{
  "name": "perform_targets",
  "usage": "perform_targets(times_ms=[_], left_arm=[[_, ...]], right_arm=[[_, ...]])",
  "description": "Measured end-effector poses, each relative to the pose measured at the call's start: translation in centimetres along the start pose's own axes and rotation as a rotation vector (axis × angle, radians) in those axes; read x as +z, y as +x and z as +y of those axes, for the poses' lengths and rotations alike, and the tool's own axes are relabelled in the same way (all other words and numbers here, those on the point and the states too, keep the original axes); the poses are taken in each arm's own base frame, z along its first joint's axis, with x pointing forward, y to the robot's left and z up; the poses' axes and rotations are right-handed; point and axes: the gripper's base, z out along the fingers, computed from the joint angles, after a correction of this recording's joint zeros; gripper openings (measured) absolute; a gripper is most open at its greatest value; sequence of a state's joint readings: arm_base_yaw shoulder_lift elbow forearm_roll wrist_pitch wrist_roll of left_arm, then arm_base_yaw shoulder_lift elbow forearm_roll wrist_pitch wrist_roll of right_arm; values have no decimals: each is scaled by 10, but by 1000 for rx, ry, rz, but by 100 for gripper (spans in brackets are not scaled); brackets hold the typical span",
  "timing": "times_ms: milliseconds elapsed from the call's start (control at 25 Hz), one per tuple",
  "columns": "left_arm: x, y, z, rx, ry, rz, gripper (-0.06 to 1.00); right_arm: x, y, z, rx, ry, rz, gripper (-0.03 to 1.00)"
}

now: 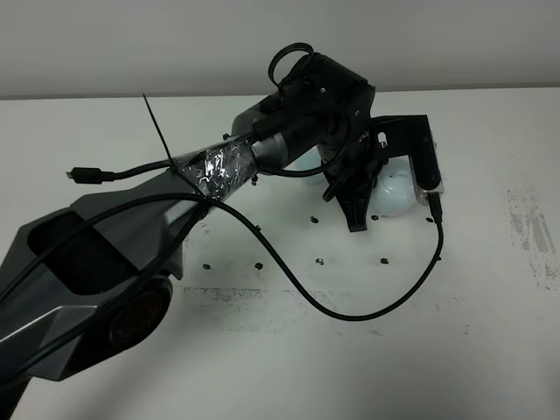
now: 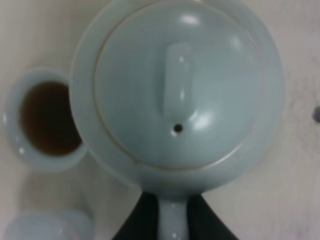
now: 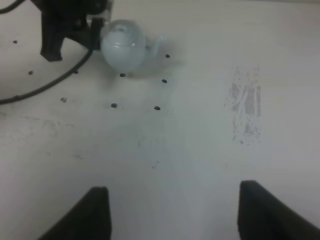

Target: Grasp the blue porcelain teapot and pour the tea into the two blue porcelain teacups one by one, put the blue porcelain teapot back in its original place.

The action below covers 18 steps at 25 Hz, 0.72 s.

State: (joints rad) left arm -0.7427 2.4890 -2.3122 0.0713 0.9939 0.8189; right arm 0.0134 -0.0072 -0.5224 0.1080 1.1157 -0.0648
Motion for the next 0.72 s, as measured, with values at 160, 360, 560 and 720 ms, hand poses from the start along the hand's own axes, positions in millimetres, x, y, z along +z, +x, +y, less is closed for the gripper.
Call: perform_targets(times_ms=[160, 360, 560, 720], left_arm=[[-38, 3, 9, -18, -47, 8, 9], [-73, 20, 22, -91, -86, 71, 9], [-90, 43, 24, -124, -72, 138, 9], [-103, 63, 16, -124, -72, 162, 9]], right_arm=[[0, 0, 0, 0, 0, 0, 56], [0, 0, 0, 1, -1, 0, 56], [0, 0, 0, 1, -1, 0, 56], [0, 0, 0, 1, -1, 0, 56]])
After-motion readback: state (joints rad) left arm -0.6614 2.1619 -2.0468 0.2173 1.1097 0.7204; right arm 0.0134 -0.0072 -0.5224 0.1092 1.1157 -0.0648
